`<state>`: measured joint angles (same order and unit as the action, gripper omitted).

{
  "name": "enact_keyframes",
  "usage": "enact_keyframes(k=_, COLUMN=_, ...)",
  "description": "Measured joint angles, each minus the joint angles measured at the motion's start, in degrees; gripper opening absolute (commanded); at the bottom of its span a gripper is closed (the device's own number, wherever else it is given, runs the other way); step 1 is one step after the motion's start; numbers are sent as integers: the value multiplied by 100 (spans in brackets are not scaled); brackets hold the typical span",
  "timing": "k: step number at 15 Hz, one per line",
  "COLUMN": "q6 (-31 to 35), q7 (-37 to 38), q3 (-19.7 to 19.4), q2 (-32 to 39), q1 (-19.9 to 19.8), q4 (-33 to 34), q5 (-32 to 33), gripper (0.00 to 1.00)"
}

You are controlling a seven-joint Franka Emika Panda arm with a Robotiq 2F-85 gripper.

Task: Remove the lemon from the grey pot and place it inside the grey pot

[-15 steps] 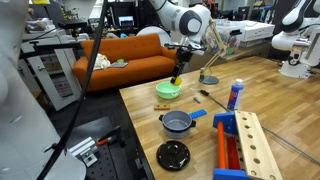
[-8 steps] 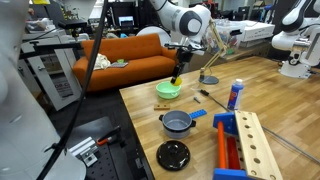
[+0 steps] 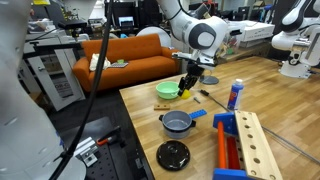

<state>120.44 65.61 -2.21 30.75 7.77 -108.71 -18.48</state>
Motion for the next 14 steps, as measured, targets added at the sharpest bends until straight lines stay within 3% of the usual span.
enact_keyframes(k=4, q6=309, q7=426, q3=-6, q2=-164, q1=-101, q4=-620, q5=-327, gripper=31)
enact_keyframes(k=14, q6=890, q7=1401, q3=-33, q2=-1125, q1=-96, q4=-1852, q5=-320, gripper=31)
